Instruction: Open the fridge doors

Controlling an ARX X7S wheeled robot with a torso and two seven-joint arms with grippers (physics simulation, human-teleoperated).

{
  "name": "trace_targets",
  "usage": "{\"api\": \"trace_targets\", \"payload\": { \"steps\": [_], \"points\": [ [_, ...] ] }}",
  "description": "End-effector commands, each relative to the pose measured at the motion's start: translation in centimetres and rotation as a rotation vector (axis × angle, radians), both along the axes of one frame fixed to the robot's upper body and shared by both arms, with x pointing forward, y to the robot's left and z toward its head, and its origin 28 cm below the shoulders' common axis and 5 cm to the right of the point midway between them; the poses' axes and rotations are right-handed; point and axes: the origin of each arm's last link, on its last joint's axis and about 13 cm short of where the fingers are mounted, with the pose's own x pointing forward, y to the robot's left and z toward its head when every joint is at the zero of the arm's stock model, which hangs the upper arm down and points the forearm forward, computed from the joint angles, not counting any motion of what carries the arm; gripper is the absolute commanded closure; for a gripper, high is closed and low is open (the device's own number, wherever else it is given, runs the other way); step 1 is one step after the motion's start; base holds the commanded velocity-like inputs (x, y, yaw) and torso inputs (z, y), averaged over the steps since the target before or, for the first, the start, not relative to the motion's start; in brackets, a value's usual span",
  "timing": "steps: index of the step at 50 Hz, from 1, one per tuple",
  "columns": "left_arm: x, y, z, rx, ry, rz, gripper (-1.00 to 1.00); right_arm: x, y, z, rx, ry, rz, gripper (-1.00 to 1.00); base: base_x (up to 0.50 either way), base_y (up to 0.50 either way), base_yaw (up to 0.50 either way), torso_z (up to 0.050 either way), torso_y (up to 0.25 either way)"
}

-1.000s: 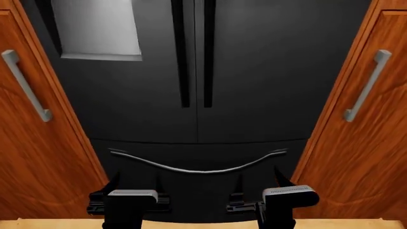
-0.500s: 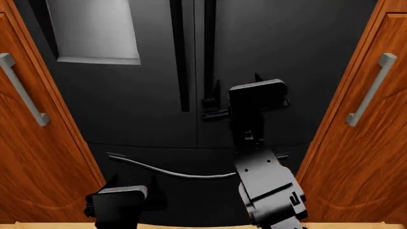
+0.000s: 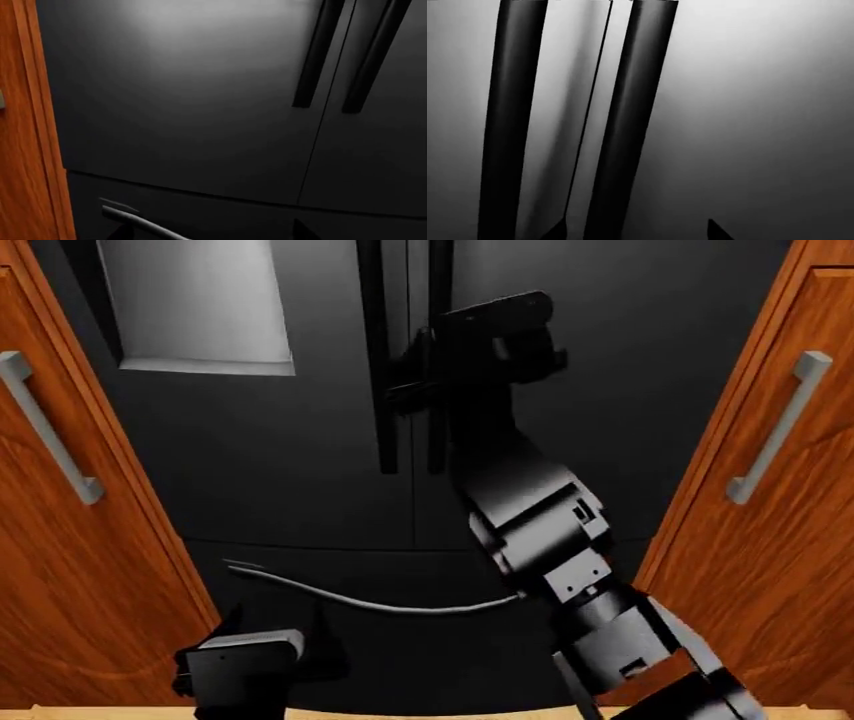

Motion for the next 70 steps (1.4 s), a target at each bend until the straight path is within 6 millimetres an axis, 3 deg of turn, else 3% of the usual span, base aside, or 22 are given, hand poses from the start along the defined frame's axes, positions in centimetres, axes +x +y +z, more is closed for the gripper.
{"api": "trace_targets", "payload": {
  "steps": [1,8,15,16,34,42,46,57,70],
  "points": [
    [0.0,0.1,0.1,-0.02,0.0,0.0,-1.0,3.3,-1.2,-0.8,0.029,0.122,-0.034,-1.0,0.0,0.0,0.0,0.0,0.0],
    [0.1,0.1,0.2,-0.031,0.003,-0.008,-1.0,3.6,-1.6,-1.8,0.042,0.193,0.006,-1.0,0.0,0.0,0.0,0.0,0.0],
    [0.1,0.1,0.1,-0.019,0.003,-0.001,-1.0,3.8,-2.9,-3.2,0.103,0.234,-0.066,-1.0,0.0,0.0,0.0,0.0,0.0],
    [0.0,0.1,0.1,-0.017,0.003,-0.001,-1.0,3.8,-3.1,-3.3,0.119,0.237,-0.076,1.0,0.0,0.0,0.0,0.0,0.0],
    [0.0,0.0,0.0,0.004,-0.005,0.004,-1.0,3.7,-3.2,-4.2,0.234,0.23,0.05,1.0,0.0,0.0,0.0,0.0,0.0],
    [-0.1,0.0,0.0,0.012,-0.012,-0.001,-1.0,-3.4,-5.6,-1.7,0.201,0.137,0.157,1.0,0.0,0.0,-0.01,0.0,0.0],
    [-0.2,0.0,0.0,0.01,-0.012,-0.003,-1.0,-5.7,-7.0,-1.1,0.177,0.118,0.184,1.0,0.0,0.0,0.0,0.0,0.0],
    [0.0,-0.2,-0.1,0.045,-0.017,-0.017,-1.0,-9.8,-9.9,0.2,0.132,0.076,0.199,1.0,0.0,0.0,0.0,0.0,0.003],
    [-0.1,-0.2,-0.1,0.066,-0.016,-0.02,-1.0,-13.9,-13.4,0.3,0.118,0.072,0.123,1.0,0.0,0.0,0.0,0.0,0.004]
  ]
}}
